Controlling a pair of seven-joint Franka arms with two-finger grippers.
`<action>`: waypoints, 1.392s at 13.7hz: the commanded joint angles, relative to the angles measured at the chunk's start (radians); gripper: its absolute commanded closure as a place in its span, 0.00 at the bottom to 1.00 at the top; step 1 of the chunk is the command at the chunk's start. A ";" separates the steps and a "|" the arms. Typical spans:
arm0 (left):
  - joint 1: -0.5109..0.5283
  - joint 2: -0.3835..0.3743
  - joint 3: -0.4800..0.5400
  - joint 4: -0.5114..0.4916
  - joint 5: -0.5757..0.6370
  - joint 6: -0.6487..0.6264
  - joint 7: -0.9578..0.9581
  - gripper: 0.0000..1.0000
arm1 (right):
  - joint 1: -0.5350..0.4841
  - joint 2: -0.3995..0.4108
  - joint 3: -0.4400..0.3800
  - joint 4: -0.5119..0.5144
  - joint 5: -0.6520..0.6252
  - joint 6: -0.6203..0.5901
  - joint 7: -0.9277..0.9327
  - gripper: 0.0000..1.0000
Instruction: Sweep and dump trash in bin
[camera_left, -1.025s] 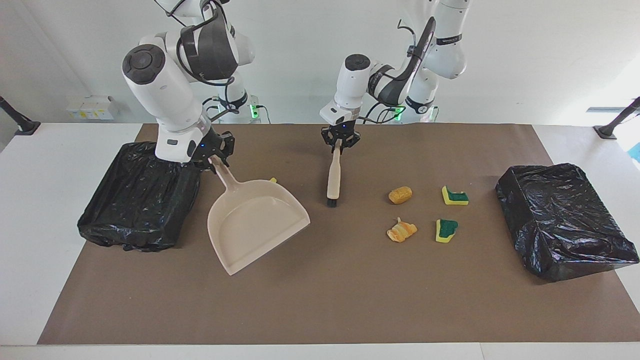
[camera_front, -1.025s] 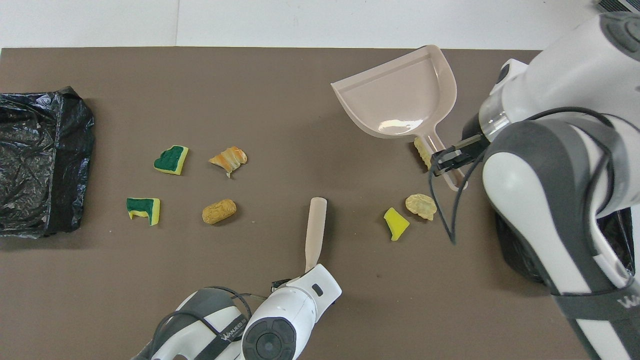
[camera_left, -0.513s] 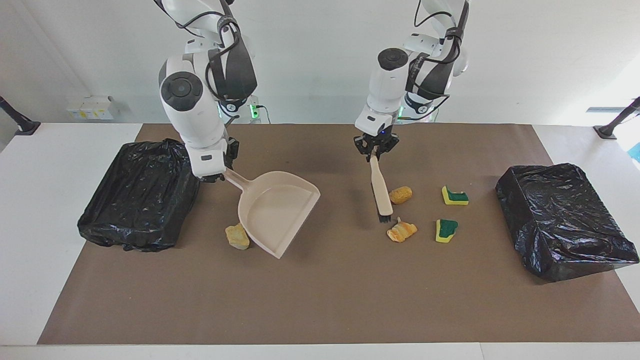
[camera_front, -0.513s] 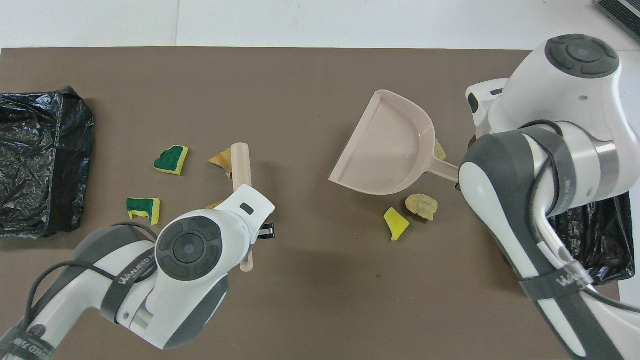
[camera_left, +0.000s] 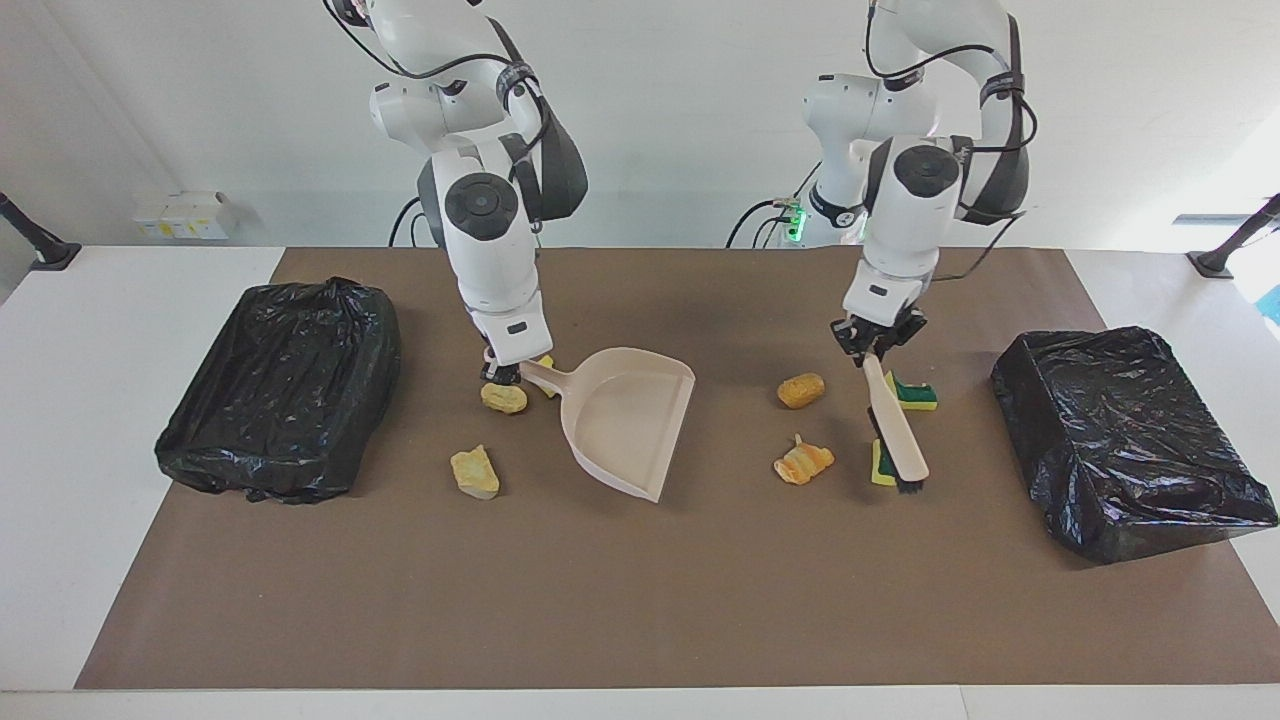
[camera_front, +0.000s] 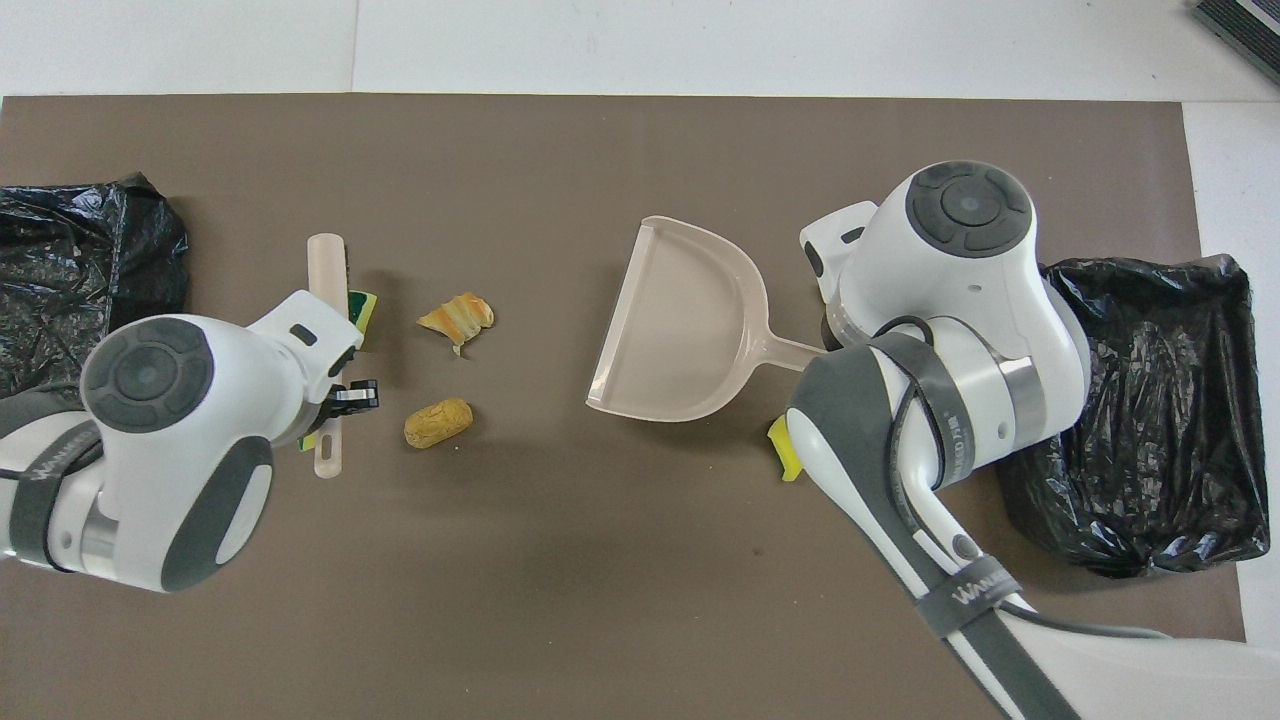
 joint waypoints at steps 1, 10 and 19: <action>0.105 0.008 -0.015 0.004 0.020 0.011 0.083 1.00 | 0.033 0.025 0.004 -0.006 -0.020 0.027 0.070 1.00; 0.152 -0.146 -0.021 -0.246 0.017 0.032 -0.155 1.00 | 0.089 0.039 0.005 -0.023 -0.009 -0.090 0.085 1.00; -0.059 -0.017 -0.025 -0.154 -0.153 0.081 -0.044 1.00 | 0.100 0.059 0.005 -0.020 -0.015 -0.037 0.094 1.00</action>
